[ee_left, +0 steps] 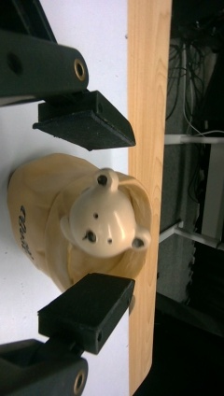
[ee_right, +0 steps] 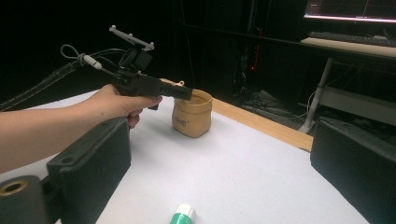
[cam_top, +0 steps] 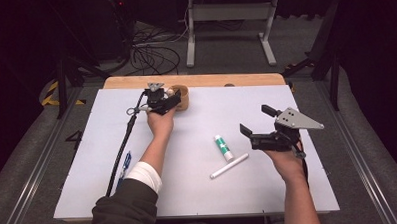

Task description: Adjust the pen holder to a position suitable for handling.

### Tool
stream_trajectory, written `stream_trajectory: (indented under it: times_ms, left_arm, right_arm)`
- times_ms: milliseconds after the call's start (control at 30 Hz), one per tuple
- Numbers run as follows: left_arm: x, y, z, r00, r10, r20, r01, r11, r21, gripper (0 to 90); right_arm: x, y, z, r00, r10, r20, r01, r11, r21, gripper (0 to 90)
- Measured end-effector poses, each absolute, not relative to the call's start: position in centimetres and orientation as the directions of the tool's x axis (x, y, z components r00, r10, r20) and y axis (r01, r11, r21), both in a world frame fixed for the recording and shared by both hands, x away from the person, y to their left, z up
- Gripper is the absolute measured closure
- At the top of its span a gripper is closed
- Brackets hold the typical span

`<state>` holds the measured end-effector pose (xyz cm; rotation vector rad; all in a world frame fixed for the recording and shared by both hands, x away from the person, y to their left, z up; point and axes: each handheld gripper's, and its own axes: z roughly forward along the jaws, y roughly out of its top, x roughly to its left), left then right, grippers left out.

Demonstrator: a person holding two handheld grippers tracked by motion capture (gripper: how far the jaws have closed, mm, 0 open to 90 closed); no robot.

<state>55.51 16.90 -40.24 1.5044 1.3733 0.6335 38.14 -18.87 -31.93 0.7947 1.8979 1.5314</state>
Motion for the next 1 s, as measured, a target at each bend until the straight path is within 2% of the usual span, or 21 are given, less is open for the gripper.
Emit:
stream_trajectory:
  times_ms: [367,467,500,567,600,700,1000]
  left_arm:
    - [56.04,16.80,-41.00,0.214,0.942,-0.257,0.453,0.137,0.881,37.2]
    - [56.08,16.61,-41.05,0.219,0.940,-0.261,0.448,0.141,0.883,41.4]
    - [56.04,16.48,-41.02,0.218,0.941,-0.258,0.444,0.140,0.885,46.2]
    - [55.97,16.35,-40.93,0.204,0.950,-0.238,0.435,0.130,0.891,47.7]
    - [55.96,16.35,-40.87,0.199,0.952,-0.234,0.434,0.129,0.892,51.3]
    - [55.92,16.43,-40.75,0.196,0.955,-0.223,0.436,0.119,0.892,54.0]
    - [55.66,17.12,-40.31,0.219,0.937,-0.272,0.489,0.136,0.862,55.7]
  right_arm:
    - [38.20,-18.73,-32.01,-0.664,0.746,-0.058,0.099,0.165,0.981,6.0]
    - [38.21,-18.69,-32.03,-0.665,0.744,-0.060,0.099,0.167,0.981,6.0]
    - [38.24,-18.68,-32.06,-0.664,0.745,-0.061,0.099,0.168,0.981,6.0]
    - [38.25,-18.68,-32.08,-0.664,0.746,-0.061,0.099,0.168,0.981,6.0]
    - [38.25,-18.67,-32.09,-0.662,0.747,-0.059,0.102,0.167,0.981,6.0]
    - [38.30,-18.63,-32.15,-0.660,0.749,-0.058,0.104,0.168,0.980,6.0]
    - [38.33,-18.49,-32.25,-0.660,0.749,-0.059,0.108,0.172,0.979,6.1]
